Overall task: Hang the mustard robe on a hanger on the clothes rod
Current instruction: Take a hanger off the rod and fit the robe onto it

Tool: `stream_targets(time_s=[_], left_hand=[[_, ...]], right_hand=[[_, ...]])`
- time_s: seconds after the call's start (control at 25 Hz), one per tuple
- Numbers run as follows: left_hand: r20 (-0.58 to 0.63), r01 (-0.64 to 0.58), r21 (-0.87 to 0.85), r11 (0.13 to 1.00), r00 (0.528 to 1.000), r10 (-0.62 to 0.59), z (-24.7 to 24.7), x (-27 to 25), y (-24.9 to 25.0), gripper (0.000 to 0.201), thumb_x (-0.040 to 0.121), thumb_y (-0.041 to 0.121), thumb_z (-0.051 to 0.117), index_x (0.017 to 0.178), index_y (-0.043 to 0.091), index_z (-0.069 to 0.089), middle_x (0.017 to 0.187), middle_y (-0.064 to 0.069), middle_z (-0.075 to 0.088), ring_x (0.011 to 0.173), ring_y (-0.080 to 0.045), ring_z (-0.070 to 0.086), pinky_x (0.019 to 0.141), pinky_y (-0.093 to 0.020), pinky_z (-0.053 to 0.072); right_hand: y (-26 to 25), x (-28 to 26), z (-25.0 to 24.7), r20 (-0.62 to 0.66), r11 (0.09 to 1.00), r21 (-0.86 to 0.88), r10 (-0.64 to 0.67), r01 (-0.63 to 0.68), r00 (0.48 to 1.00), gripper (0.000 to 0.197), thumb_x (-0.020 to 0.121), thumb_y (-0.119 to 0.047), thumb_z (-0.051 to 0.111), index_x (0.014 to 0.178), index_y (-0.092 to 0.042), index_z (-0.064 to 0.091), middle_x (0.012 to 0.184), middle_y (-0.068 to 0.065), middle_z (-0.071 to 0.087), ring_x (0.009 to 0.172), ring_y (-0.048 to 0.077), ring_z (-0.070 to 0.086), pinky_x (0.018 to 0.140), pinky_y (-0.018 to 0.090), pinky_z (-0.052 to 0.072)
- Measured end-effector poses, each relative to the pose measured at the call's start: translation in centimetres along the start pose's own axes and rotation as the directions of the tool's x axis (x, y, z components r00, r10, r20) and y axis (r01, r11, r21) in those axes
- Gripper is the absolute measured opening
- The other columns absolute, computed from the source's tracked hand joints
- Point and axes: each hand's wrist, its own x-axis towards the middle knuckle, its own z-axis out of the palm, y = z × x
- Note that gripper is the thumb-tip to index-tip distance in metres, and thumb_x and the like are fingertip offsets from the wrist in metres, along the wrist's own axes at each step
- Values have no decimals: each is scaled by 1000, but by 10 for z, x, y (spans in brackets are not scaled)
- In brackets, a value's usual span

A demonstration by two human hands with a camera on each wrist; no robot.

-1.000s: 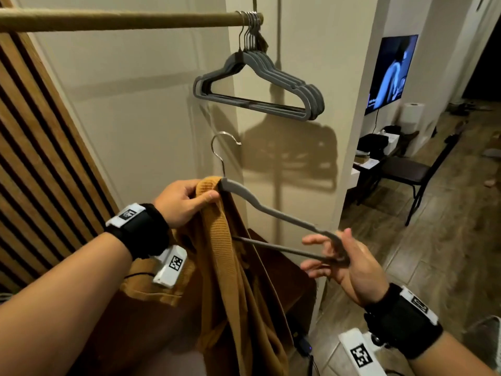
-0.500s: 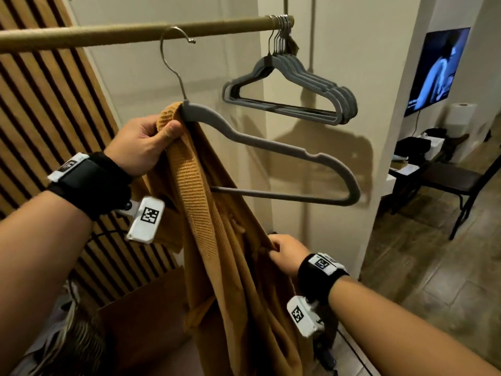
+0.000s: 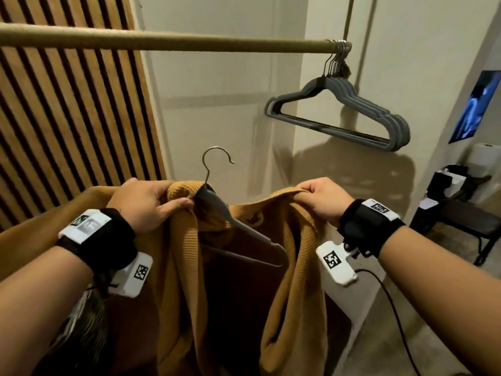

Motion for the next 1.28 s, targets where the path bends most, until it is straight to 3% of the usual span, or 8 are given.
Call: stream_targets(time_s=[0.16,0.36,0.6,0.76,0.84,0.96,1.08,1.28], left_hand=[[-7,160,-174,972,986,-164,3,1,0,65,71,86,37,99,38,71,98,2,77,98,-27,68,79,-36,50],[32,38,71,997,999,-40,21,-4,31,73,73,92,27,113,43,66,100,7,79,100,-25,71,77,-33,48],[89,-17,268,963,996,-7,43,-8,62,43,95,68,34,122,40,53,111,8,76,107,-20,70,86,-37,45],[41,182,49,982,982,-184,36,-5,58,35,92,63,49,119,43,60,112,4,76,108,-27,69,78,-35,48],[12,255,-139,957,967,-255,27,-4,47,40,87,69,50,115,44,65,110,5,77,107,-28,68,78,-34,48],[-53,200,-337,920,972,-231,15,-1,38,60,74,83,40,114,46,65,102,10,78,102,-23,70,86,-41,56],[-98,143,-364,920,977,-191,2,5,44,62,71,84,38,112,47,66,101,13,77,100,-20,69,86,-39,56],[-125,44,-464,885,986,-115,2,10,52,33,79,77,42,96,57,62,94,19,73,91,-8,66,80,-32,52]], right_hand=[[-18,-5,-6,95,993,-118,16,-4,995,21,88,-27,66,69,-29,76,61,-13,71,63,7,64,64,23,50],[-26,-10,-5,50,988,-143,74,-66,996,20,87,-26,66,71,-23,78,72,-2,77,69,14,67,72,34,54],[-35,-21,-10,-69,955,206,234,-216,970,17,88,-12,63,79,-3,75,73,13,67,72,26,60,70,41,50],[-60,-62,17,189,801,562,116,-204,975,16,95,-11,58,89,0,68,66,5,63,56,12,58,50,20,47],[-54,-72,23,174,965,259,-83,36,981,22,94,-32,60,93,-14,73,75,-5,67,61,5,60,60,23,51],[-42,-55,7,-200,882,-350,-398,314,895,26,90,-39,59,108,-25,72,96,-10,64,88,4,57,82,22,45],[-46,-38,-10,-230,932,-183,-350,313,908,22,95,-32,57,109,-26,72,100,-9,67,95,4,60,83,21,45],[-43,-39,-19,52,888,-331,-319,318,946,23,96,-44,50,113,-38,64,101,-17,70,96,3,64,83,33,52]])
